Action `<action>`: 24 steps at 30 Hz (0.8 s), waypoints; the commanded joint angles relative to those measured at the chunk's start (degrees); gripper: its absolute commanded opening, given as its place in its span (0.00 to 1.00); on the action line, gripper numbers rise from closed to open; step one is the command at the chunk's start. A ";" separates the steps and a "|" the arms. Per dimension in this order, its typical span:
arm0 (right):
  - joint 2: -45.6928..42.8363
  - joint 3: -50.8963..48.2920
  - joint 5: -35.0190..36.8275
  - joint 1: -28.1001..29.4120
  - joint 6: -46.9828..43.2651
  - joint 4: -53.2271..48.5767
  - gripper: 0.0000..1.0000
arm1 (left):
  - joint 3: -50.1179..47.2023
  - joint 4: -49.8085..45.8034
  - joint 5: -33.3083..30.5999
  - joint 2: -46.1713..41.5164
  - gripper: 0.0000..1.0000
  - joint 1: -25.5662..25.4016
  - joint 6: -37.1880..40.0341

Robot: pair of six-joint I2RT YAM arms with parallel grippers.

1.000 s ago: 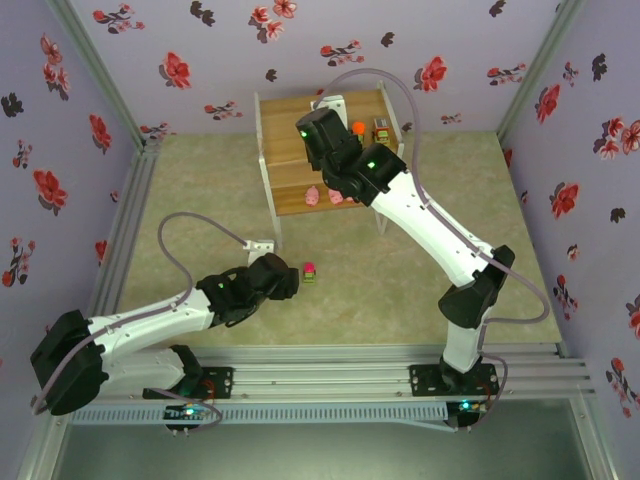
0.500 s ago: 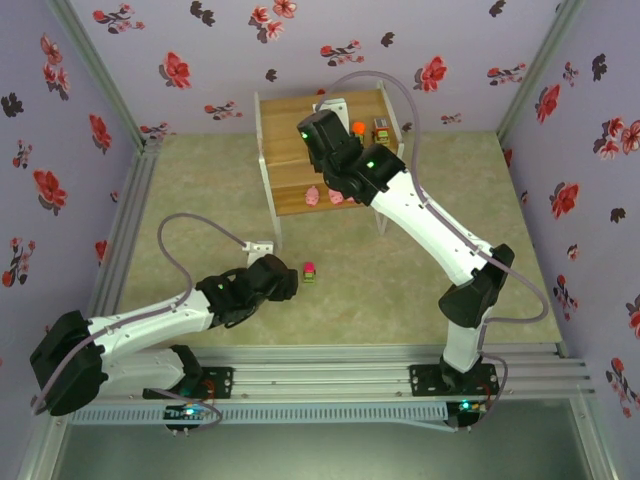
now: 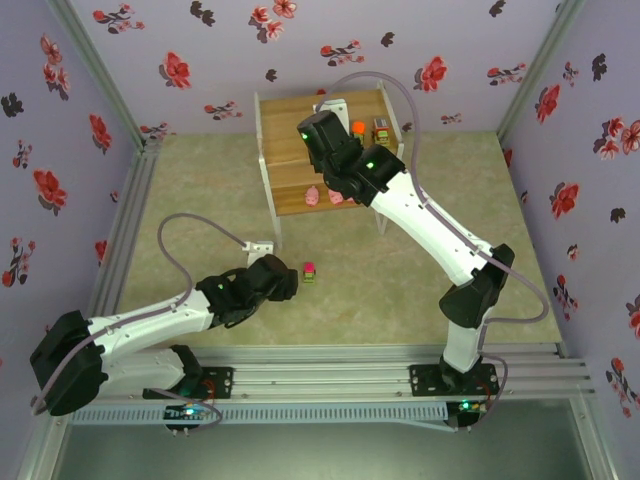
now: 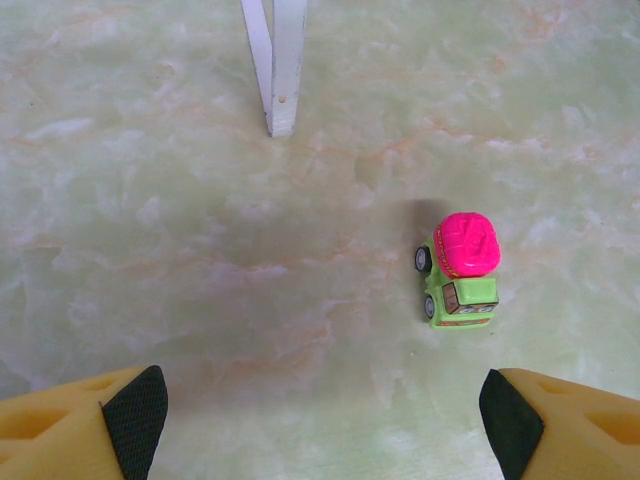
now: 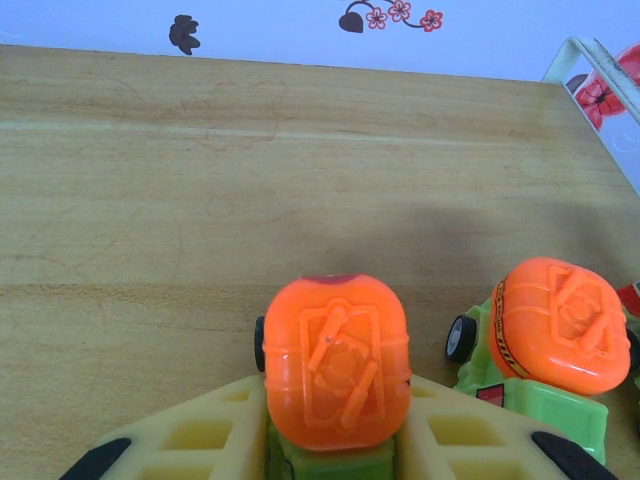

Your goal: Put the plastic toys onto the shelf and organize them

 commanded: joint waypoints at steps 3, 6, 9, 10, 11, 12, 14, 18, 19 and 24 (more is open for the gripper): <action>-1.23 -1.01 -0.20 -0.47 0.30 -0.82 0.33 | -0.72 -0.29 -0.65 -0.99 0.85 -0.13 -0.43; -1.32 -0.94 -0.13 -0.50 0.15 -0.85 0.36 | -0.59 -0.26 -0.66 -0.74 0.85 -0.22 -0.51; -1.37 -1.01 -0.03 -0.49 0.19 -0.81 0.38 | -0.52 -0.18 -0.67 -0.61 0.85 -0.22 -0.41; -1.41 -1.01 -0.03 -0.49 0.17 -0.79 0.39 | -0.37 -0.22 -0.74 -0.61 0.85 -0.23 -0.30; -1.41 -1.01 -0.03 -0.53 0.19 -0.79 0.39 | -0.42 -0.24 -0.76 -0.61 0.85 -0.22 -0.25; -1.41 -0.96 -0.03 -0.52 0.17 -0.78 0.40 | -0.41 -0.22 -0.69 -0.65 0.85 -0.22 -0.32; -1.33 -0.93 -0.11 -0.52 0.08 -0.78 0.40 | -0.34 -0.26 -0.72 -0.61 0.85 -0.29 -0.26; -1.50 -0.57 -0.20 -0.47 0.01 -0.84 0.40 | -0.23 -0.36 -0.69 -0.62 0.85 -0.31 -0.21; -1.58 -0.46 -0.25 -0.49 0.04 -0.91 0.40 | -0.24 -0.41 -0.69 -0.65 0.85 -0.31 -0.18; -2.17 -0.13 -0.18 -0.52 -0.05 -1.09 0.42 | -0.09 -0.38 -0.74 -0.66 0.85 -0.40 -0.12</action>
